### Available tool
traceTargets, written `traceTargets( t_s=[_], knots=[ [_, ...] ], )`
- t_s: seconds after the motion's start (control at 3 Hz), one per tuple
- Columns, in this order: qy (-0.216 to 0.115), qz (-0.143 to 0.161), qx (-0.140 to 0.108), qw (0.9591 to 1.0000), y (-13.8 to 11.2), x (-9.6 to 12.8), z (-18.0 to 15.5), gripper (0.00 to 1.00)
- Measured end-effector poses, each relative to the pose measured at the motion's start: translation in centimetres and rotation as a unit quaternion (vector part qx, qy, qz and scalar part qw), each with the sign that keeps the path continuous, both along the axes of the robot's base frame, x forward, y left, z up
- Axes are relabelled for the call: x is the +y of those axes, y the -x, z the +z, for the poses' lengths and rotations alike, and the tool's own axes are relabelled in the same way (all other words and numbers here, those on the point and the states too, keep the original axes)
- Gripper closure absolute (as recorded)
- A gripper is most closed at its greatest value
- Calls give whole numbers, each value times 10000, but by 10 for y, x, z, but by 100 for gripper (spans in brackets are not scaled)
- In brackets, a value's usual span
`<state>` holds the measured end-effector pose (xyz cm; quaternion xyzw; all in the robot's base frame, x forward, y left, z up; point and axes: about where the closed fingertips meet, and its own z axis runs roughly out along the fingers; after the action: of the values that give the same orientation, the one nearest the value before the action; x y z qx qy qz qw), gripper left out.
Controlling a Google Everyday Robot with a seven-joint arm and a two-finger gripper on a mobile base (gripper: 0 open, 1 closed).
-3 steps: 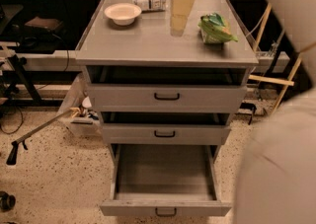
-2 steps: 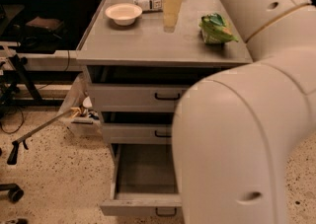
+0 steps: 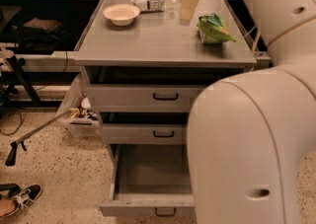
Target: Place green rice chip bag into bottom drawer
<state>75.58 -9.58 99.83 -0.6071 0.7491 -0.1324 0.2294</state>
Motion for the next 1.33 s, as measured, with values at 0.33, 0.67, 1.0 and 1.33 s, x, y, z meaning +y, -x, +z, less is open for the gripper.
traceTargets(
  t_s=[0.33, 0.67, 1.0, 1.33],
  knots=[
    [-623, -455, -89, 9970, -7, -59, -12, 0],
    [-1178, -665, -69, 9908, -19, -93, -31, 0],
    [-1378, -663, 25, 9882, -37, -90, -59, 0],
    [-1395, -663, 10, 9880, -41, -90, -62, 0]
  ],
)
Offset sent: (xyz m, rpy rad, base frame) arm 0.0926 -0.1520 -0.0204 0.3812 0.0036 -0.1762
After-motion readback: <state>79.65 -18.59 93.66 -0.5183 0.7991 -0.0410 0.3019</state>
